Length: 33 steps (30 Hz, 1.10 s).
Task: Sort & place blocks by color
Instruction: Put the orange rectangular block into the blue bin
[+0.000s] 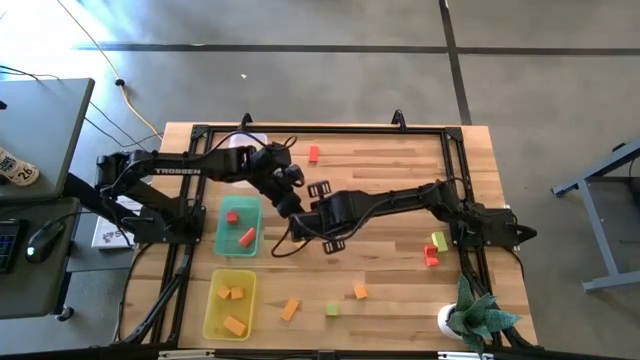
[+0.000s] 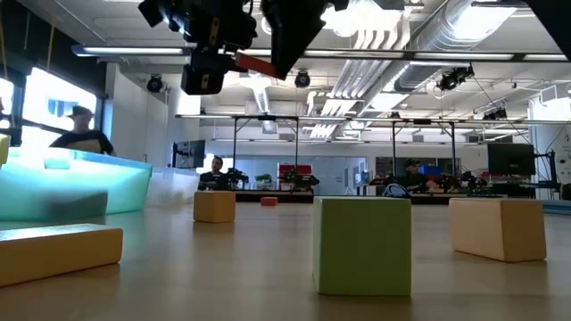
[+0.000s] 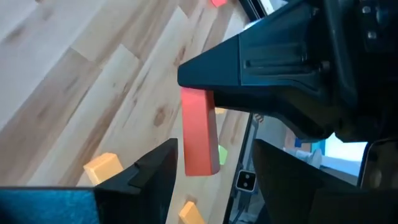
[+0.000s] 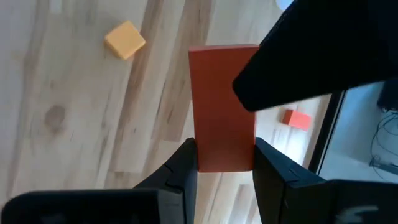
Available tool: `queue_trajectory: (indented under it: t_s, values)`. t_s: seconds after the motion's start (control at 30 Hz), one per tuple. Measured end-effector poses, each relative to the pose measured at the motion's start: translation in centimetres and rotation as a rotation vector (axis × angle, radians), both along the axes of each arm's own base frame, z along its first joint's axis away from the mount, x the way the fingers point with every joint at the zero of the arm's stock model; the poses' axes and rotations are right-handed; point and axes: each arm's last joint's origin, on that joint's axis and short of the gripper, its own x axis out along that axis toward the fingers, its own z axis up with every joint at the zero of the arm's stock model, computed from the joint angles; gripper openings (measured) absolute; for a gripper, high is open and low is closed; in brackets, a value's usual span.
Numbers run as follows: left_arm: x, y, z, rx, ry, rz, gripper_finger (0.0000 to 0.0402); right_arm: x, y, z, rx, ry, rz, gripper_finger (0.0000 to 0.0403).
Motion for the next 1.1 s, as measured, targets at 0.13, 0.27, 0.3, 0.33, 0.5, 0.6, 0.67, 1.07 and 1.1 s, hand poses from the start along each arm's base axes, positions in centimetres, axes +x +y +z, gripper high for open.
queue_trajectory:
  t_s: [0.13,0.27,0.3,0.33,0.5,0.6,0.67,1.07,1.1]
  values:
    - [-0.2,0.8,0.0,0.002,0.001,0.026,0.0195,0.1,-0.6,0.0,-0.020,0.009,0.009,0.0089]
    - [-0.4,1.4,0.0,0.007,-0.001,0.041,0.0195,0.2,-1.4,0.0,-0.046,0.012,0.001,0.0089]
    - [-0.4,1.5,0.0,0.011,-0.002,0.042,0.0195,0.2,-1.7,0.0,-0.046,0.014,-0.001,0.0089]
    - [-0.5,1.6,0.0,0.016,-0.003,0.043,0.0195,0.3,-1.9,0.0,-0.042,0.015,-0.004,0.0089]
    - [-0.8,2.4,0.0,0.047,-0.011,0.049,0.0195,0.4,-3.2,0.1,-0.045,0.016,-0.030,0.0089]
    - [-0.9,2.7,-0.1,0.050,-0.009,0.055,0.0195,0.3,-3.9,0.4,-0.046,0.006,-0.035,0.0089]
    - [-1.0,3.0,-0.1,0.065,-0.015,0.053,0.0195,0.3,-4.4,0.8,-0.046,-0.003,-0.023,0.0089]
    - [-1.5,4.2,-0.1,0.055,-0.017,0.088,0.0163,0.4,-6.4,1.7,-0.020,-0.036,0.007,0.0089]
    - [-1.5,4.2,-0.1,0.059,-0.021,0.079,0.0151,0.4,-6.6,1.7,-0.021,-0.037,0.006,0.0089]
